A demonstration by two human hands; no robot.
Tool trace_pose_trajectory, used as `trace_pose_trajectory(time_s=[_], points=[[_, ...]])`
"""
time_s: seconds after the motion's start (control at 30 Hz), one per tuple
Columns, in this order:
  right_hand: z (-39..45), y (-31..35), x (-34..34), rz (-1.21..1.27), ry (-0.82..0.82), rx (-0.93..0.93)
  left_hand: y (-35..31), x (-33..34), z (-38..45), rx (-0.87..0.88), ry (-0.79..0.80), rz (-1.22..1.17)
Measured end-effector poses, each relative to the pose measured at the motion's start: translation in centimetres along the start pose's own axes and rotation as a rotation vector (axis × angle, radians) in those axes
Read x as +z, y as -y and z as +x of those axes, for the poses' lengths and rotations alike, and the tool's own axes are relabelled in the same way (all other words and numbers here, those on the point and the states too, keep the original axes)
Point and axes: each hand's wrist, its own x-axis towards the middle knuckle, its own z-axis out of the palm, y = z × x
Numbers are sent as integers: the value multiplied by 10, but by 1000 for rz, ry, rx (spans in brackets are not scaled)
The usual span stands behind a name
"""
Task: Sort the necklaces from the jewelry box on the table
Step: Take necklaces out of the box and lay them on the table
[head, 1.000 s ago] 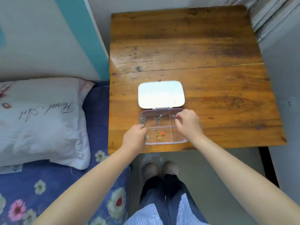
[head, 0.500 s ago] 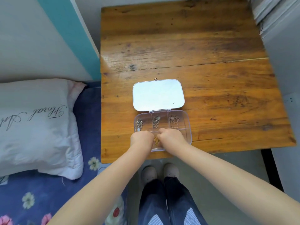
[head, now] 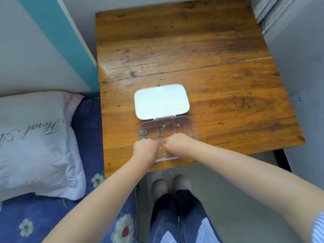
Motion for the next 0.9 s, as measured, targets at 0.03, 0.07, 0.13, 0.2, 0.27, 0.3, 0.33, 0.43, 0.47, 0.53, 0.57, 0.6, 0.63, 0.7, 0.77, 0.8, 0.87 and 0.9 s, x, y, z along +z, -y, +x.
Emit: trace_pose_trajectory(time_s=[0.03,0.07,0.13,0.2,0.27,0.3,0.33,0.43,0.47,0.53,0.57,0.6,0.63,0.7,0.77,0.8,0.87,0.9], points=[[0,-1,-1,40,-11,22,2,1,-2,4,-18,-8],[-2,-2,-4,106,-48,49,3,0,-6,8,-45,-28],[-23,-6,-12,304,-194,138,5,-10,-23,4,-122,-90],[-40,-14,-21,539,-352,226,8,-20,-30,-9,-215,-189],[-67,-25,-35,735,-498,319,7,-37,-40,-5,-345,-303],[-88,-32,-45,812,-580,366,3,-50,-47,10,-417,-355],[-109,-40,-56,875,-659,404,-2,-64,-55,32,-482,-412],[-171,-68,-88,1027,-823,445,-22,-116,-73,98,-623,-665],[-190,-79,-97,1063,-862,440,-30,-134,-75,112,-669,-750],[-223,-104,-109,1112,-956,445,-47,-170,-77,139,-757,-864],[-237,-118,-114,1137,-1005,444,-56,-186,-76,146,-795,-899],[-250,-134,-118,1155,-1051,434,-65,-203,-73,150,-831,-924],[-261,-150,-122,1172,-1089,418,-75,-219,-69,151,-860,-941],[-278,-186,-125,1205,-1130,380,-95,-247,-56,147,-888,-998],[-288,-222,-124,1237,-1100,366,-117,-269,-35,130,-891,-1096],[-291,-240,-122,1245,-1064,377,-129,-278,-22,109,-888,-1130],[-294,-275,-114,1250,-986,424,-154,-292,6,59,-844,-1148],[-293,-292,-109,1265,-939,453,-166,-298,19,31,-801,-1154]])
